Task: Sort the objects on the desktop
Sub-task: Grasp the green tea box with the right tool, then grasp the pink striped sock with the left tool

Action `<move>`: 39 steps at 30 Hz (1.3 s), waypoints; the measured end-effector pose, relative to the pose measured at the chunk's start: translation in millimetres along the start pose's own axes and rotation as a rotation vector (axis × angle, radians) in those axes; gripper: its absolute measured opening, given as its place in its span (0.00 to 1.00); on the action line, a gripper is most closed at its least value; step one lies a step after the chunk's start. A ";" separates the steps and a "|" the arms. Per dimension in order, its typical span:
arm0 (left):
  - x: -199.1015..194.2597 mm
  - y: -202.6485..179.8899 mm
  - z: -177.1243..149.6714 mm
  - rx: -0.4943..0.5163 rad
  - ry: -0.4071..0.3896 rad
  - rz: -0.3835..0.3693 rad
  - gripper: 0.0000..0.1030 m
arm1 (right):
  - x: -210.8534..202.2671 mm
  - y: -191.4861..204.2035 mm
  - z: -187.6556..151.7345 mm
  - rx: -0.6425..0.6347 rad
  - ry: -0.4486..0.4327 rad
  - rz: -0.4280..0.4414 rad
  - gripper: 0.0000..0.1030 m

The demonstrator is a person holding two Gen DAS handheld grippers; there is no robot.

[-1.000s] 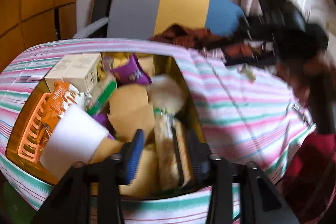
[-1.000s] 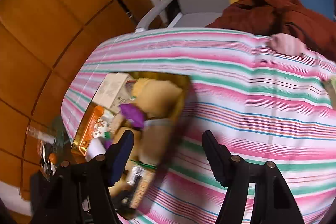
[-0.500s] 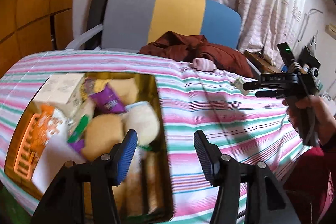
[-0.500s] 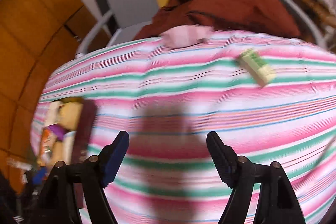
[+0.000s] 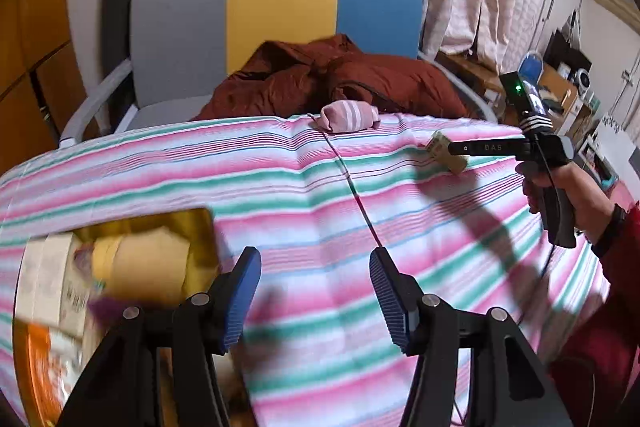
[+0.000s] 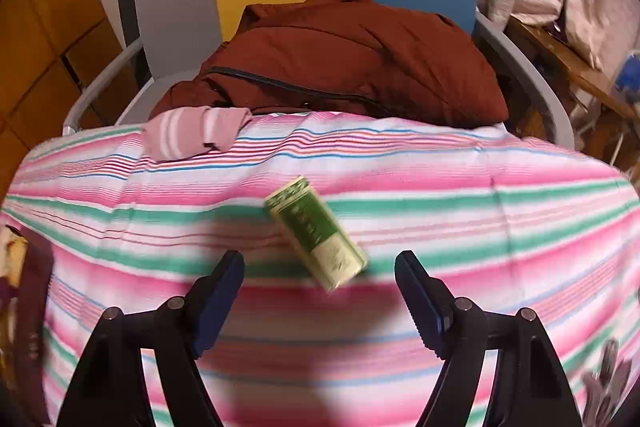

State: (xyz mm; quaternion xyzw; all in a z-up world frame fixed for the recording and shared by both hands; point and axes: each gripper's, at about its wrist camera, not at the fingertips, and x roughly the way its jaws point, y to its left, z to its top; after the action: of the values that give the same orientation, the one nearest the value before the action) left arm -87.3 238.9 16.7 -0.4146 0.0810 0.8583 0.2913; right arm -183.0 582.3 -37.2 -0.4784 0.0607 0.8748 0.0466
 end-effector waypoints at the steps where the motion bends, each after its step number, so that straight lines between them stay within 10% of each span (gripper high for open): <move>1: 8.5 -2.2 7.4 0.016 0.009 0.000 0.56 | 7.1 -2.5 2.4 -0.005 0.002 0.016 0.75; 11: 109.7 -29.2 97.1 0.169 0.042 -0.030 0.59 | 37.0 -9.5 0.5 0.052 0.097 0.135 0.32; 23: 203.9 -39.2 167.3 0.268 0.089 -0.006 0.71 | 41.3 12.8 -2.0 -0.016 0.123 0.128 0.32; 33: 244.3 -54.5 160.6 0.260 0.167 -0.073 0.72 | 44.4 10.1 -0.2 0.011 0.116 0.151 0.33; 39: 241.5 -46.7 153.0 0.201 0.156 -0.079 0.46 | 42.6 8.8 0.2 0.029 0.091 0.165 0.45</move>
State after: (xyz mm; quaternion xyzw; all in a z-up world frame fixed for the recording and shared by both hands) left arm -280.0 439.8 -63.4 -0.4519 0.1727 0.7987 0.3579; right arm -207.3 574.6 -72.4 -0.5101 0.1145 0.8522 -0.0213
